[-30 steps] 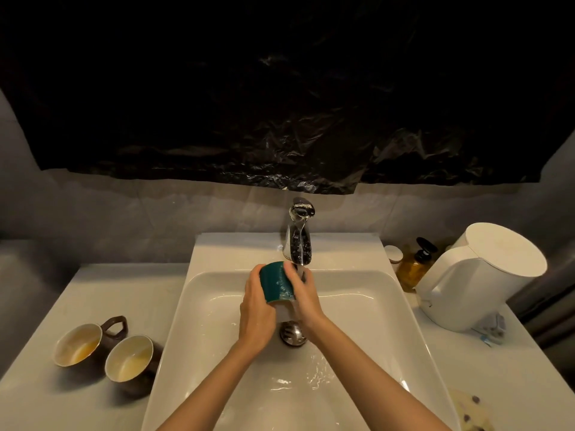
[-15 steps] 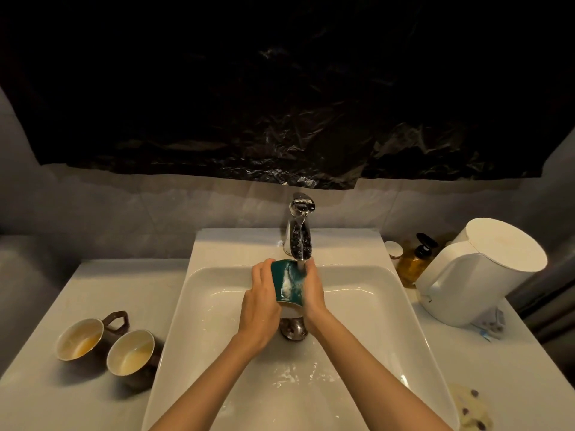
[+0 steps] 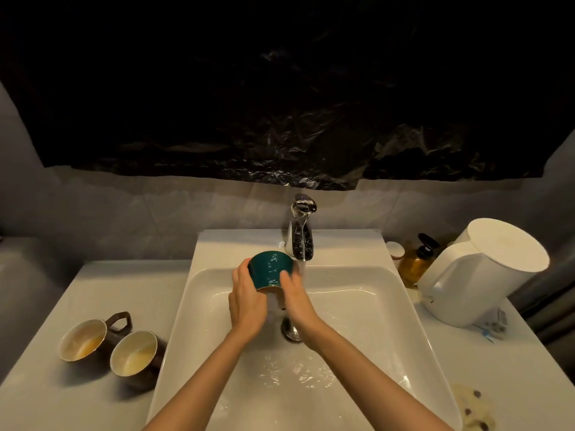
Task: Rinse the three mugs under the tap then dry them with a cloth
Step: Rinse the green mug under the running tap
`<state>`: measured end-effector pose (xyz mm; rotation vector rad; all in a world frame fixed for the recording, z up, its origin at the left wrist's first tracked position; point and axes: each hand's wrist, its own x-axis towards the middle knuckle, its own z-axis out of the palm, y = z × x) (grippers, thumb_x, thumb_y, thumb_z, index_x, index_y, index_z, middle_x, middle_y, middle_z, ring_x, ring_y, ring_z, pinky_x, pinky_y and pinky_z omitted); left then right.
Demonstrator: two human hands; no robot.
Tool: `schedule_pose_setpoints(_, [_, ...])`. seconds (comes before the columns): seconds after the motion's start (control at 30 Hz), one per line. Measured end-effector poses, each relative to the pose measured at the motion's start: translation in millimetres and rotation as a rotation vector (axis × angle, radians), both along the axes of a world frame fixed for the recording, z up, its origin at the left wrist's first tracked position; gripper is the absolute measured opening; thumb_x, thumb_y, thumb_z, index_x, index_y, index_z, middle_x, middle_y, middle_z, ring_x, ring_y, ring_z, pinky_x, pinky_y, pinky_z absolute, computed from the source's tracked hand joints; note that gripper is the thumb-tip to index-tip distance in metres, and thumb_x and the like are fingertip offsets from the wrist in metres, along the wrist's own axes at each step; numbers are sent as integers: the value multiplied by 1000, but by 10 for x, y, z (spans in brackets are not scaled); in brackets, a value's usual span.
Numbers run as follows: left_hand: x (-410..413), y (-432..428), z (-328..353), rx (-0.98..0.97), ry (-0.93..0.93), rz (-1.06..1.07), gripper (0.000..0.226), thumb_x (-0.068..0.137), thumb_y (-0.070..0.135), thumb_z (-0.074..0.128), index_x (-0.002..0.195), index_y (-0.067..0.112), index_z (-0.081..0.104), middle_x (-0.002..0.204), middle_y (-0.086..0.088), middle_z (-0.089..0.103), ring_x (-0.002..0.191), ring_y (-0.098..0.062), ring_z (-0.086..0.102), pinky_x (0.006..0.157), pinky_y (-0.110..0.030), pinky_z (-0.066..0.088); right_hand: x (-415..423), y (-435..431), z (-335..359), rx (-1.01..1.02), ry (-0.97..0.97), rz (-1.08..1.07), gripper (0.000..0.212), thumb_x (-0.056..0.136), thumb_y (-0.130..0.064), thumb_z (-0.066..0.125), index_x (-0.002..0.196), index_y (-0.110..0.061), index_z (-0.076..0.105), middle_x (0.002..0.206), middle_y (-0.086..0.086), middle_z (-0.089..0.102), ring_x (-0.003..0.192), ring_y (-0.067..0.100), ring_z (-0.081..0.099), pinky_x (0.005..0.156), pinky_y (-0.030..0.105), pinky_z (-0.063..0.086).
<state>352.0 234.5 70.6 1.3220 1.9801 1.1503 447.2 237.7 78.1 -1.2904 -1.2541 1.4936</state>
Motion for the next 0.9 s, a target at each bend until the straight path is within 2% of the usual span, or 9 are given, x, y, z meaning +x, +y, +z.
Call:
schedule_pose_setpoints(0.1, [-179,40,-22,2,-66,-5,51,92,3,45,139,21,39,135,-3,49,117,-27,50,88,-33,41,287,-62,27,30,-28,125,40,104,-22,34,142,-35,35,127,-14,54,113,5,54,92,20,47])
schedule_pose_setpoints(0.23, [-221,19,-61,-14,-292,-109,48,95,8,49,138,28,39,131,1,52,116,-19,50,94,-38,48,460,189,-29,-70,-199,47,35,100,-12,42,135,-12,48,130,6,57,115,18,55,97,34,48])
schedule_pose_setpoints(0.33, [-157,-19,-30,-20,-478,-156,39,98,12,45,135,26,43,125,2,55,114,-18,53,95,-37,47,382,271,-9,-152,-207,110,33,100,-3,31,128,-9,47,113,11,59,90,16,60,76,28,55])
schedule_pose_setpoints(0.43, [-114,-26,56,12,-578,-144,32,101,14,39,131,23,48,114,5,59,101,-10,56,80,-24,47,417,314,-24,-305,90,129,25,104,-11,28,119,-7,47,83,15,53,61,13,51,53,22,48])
schedule_pose_setpoints(0.53, [-129,-6,82,-51,-689,-192,23,101,17,42,115,30,55,102,6,63,89,-8,60,70,-27,52,406,346,-13,-477,534,-15,21,103,-20,38,92,-8,52,52,-3,28,40,5,25,35,18,27])
schedule_pose_setpoints(0.6, [-179,-16,35,-103,-539,-327,30,96,15,52,119,35,50,115,1,62,98,-13,62,72,-33,57,388,377,47,-479,600,-126,26,100,-17,45,76,-10,48,45,-7,24,33,4,19,30,17,17])
schedule_pose_setpoints(0.77, [-212,-84,-12,9,77,-515,104,74,29,80,147,45,7,141,16,28,120,-5,42,90,-27,50,404,402,144,-271,32,-109,21,100,-18,43,80,-12,43,54,-1,36,40,8,27,34,20,22])
schedule_pose_setpoints(0.83, [-160,-119,-37,68,417,-604,113,70,23,80,143,54,-1,147,10,14,127,-13,32,89,-29,53,371,423,188,-233,-133,-100,14,99,-22,47,89,-11,46,61,1,44,44,10,35,36,20,28])
schedule_pose_setpoints(0.9, [-117,-140,-116,70,467,-577,119,70,15,80,141,56,-6,142,6,13,127,-16,30,89,-29,54,347,424,227,-235,-149,-67,11,98,-19,47,90,-11,47,62,0,46,46,9,37,38,20,29])
